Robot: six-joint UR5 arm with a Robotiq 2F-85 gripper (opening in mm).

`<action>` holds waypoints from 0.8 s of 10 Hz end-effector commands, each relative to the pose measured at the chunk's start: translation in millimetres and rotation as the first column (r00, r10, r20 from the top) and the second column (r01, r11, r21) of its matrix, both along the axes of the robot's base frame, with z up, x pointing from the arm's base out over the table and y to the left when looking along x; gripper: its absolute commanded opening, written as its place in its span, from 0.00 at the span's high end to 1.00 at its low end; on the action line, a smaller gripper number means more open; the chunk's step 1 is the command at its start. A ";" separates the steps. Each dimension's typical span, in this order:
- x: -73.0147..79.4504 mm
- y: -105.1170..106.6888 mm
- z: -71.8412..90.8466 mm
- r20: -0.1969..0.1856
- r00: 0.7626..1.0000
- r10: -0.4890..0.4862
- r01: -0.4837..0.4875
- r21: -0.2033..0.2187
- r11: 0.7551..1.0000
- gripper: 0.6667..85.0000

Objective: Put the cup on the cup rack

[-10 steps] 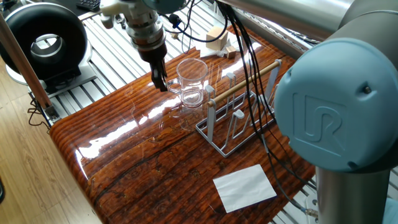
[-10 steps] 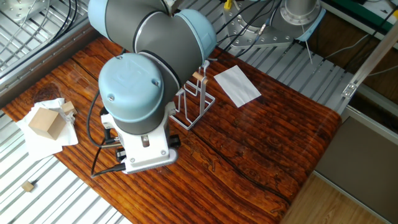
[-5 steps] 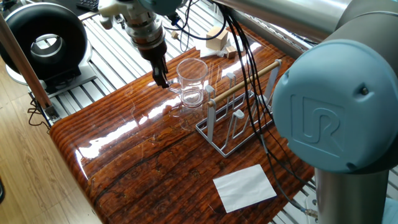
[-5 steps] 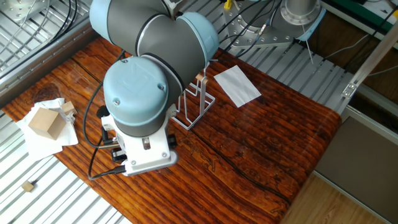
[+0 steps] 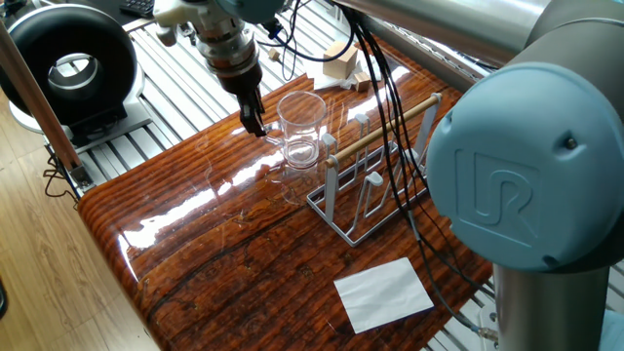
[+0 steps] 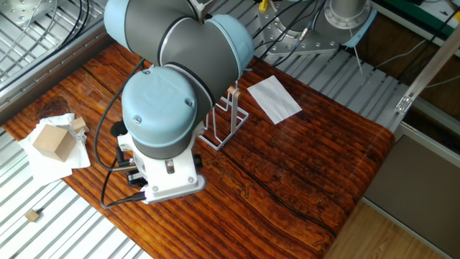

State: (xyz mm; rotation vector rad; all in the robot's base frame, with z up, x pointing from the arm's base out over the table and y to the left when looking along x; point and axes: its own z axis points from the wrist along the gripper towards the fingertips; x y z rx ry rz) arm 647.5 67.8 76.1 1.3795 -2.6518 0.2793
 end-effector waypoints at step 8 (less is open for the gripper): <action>6.2 -17.4 1.4 0.018 1.000 0.013 -0.013 -0.037 0.999 0.39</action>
